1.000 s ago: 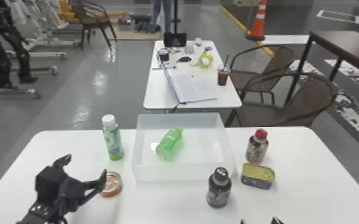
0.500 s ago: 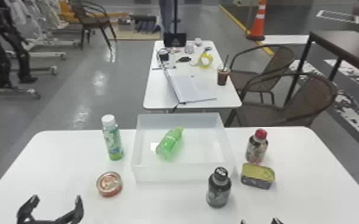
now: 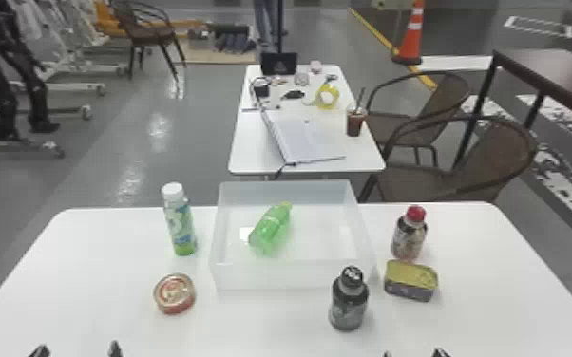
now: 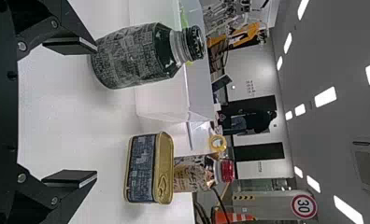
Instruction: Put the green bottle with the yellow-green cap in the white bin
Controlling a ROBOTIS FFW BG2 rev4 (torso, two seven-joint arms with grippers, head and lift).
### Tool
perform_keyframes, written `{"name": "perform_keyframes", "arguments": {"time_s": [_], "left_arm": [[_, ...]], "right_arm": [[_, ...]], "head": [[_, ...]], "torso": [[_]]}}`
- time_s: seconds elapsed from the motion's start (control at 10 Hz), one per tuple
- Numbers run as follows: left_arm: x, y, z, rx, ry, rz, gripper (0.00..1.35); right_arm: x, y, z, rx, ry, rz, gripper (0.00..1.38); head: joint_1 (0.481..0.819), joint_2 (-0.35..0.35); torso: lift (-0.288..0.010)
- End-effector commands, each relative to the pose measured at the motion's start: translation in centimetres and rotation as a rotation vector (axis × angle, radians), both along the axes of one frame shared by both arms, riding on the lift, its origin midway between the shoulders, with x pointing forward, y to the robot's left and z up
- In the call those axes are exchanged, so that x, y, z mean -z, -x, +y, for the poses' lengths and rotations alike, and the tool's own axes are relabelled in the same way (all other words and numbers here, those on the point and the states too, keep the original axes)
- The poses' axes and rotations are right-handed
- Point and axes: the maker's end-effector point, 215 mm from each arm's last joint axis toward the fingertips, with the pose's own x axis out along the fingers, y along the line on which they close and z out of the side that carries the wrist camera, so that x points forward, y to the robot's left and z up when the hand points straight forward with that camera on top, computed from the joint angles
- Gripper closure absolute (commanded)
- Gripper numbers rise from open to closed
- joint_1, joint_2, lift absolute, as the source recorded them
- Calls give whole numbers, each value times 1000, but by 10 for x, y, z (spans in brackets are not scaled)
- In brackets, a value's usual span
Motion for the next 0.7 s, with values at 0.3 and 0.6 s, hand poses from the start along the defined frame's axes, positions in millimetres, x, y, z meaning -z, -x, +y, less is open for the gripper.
{"name": "perform_keyframes", "arguments": {"time_s": [0.3,0.6], "left_arm": [[6,4,2,-13,12,13,176],[8,6,3,-22,23,17,176]], "right_arm": [[-2,1,0,-1,2,-3,329],[-1,1,-1,1,1,-1,329]], "head": [[549,0],[549,0]], "torso": [[-100],[-100]]}}
